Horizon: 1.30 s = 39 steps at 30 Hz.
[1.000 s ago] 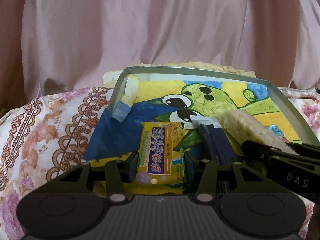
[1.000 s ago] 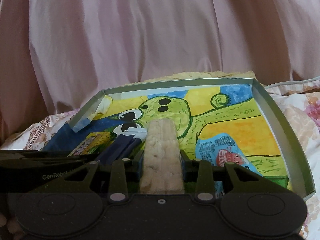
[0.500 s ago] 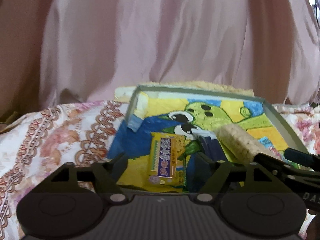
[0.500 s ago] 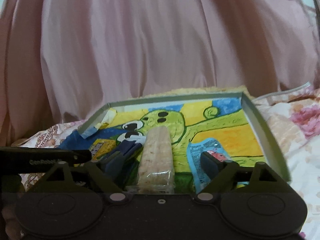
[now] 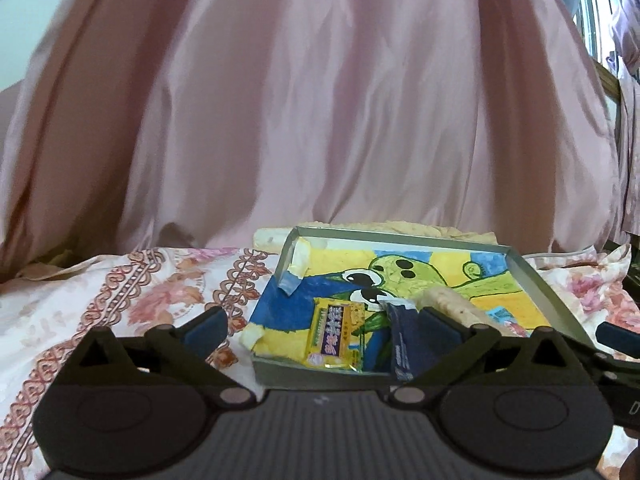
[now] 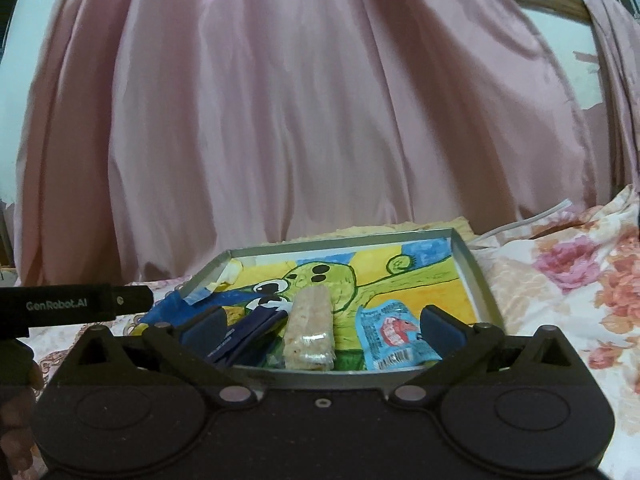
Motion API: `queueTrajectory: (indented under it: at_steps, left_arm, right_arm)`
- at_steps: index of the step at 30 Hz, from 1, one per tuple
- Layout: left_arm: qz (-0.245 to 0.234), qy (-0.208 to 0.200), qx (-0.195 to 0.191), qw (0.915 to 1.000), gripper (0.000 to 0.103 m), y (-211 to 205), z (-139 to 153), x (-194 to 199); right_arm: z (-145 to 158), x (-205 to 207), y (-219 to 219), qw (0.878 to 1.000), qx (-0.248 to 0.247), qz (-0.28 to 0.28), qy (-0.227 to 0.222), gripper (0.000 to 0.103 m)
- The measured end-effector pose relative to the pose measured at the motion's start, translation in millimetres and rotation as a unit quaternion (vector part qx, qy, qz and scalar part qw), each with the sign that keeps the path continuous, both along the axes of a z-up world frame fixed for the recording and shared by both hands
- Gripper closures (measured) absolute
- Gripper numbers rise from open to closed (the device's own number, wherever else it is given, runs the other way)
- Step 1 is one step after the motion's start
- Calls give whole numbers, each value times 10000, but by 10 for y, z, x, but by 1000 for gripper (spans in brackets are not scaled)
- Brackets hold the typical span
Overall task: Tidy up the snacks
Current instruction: 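Move both open tools back over the snack pile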
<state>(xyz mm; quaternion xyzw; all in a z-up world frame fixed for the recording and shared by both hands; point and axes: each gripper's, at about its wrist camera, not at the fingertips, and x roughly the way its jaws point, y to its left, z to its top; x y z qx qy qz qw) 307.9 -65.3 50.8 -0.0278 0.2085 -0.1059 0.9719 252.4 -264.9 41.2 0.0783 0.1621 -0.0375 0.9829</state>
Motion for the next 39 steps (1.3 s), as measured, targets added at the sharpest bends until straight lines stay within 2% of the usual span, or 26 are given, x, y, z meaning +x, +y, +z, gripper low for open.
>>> queueTrajectory:
  at_steps: [13, 22, 29, 33, 39]
  left_arm:
    - [58, -74, 179, 9998, 1, -37, 120, -982]
    - [10, 145, 395, 9991, 0, -70, 50, -1605]
    - [4, 345, 531, 9980, 1, -2, -74, -1884]
    - [34, 432, 563, 9975, 1, 31, -135, -1942]
    - [5, 616, 651, 9960, 1, 52, -278, -1985]
  right_arm:
    - [197, -991, -2, 9999, -87, -87, -111, 1]
    - [185, -1632, 36, 9997, -53, -187, -149, 1]
    - [101, -1877, 131, 9997, -107, -217, 44, 1]
    - [29, -1987, 226, 9995, -197, -168, 165, 1]
    - [-149, -2084, 306, 9987, -68, -118, 499, 1]
